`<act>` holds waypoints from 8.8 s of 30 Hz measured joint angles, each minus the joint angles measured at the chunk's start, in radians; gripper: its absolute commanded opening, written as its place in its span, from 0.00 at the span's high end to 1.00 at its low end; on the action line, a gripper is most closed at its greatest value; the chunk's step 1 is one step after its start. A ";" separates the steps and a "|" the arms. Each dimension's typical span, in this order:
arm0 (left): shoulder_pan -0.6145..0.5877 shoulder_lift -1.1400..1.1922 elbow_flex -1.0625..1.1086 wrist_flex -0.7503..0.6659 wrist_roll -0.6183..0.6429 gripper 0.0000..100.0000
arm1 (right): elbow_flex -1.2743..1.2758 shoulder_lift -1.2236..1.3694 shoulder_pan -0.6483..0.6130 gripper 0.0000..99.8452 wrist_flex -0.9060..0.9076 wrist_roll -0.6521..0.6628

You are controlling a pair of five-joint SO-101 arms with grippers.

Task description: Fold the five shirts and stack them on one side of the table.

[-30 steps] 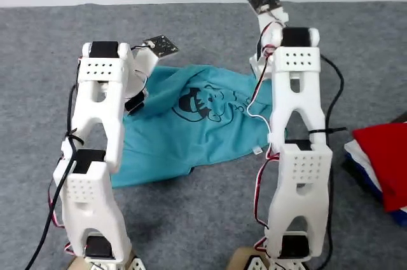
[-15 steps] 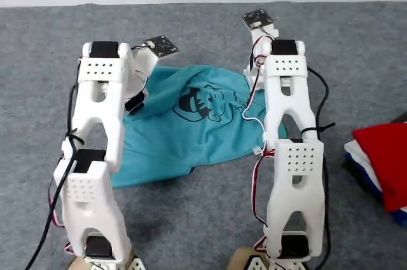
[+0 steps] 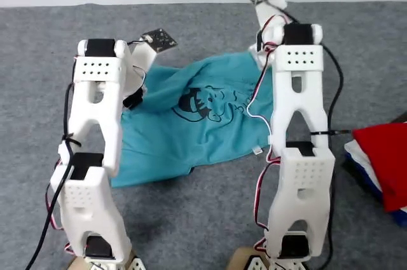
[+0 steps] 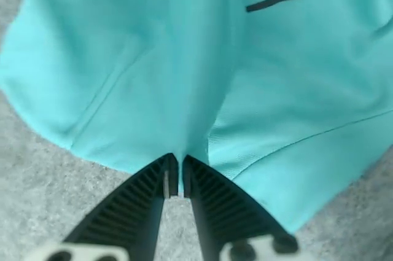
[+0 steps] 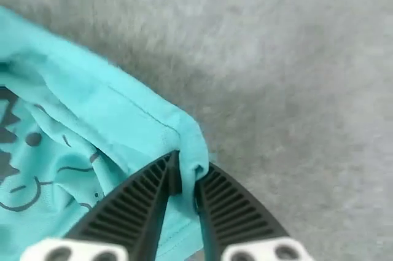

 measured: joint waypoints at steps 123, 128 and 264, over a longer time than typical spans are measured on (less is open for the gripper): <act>-0.083 0.149 -1.037 0.011 -0.130 1.00 | 0.967 -0.638 0.123 0.99 -0.457 0.055; -0.086 -0.003 -0.710 0.011 -0.278 1.00 | 0.967 -0.638 0.123 0.99 -0.333 0.078; -0.130 0.367 -0.666 0.003 0.236 1.00 | -0.256 0.201 0.034 0.99 0.311 -0.021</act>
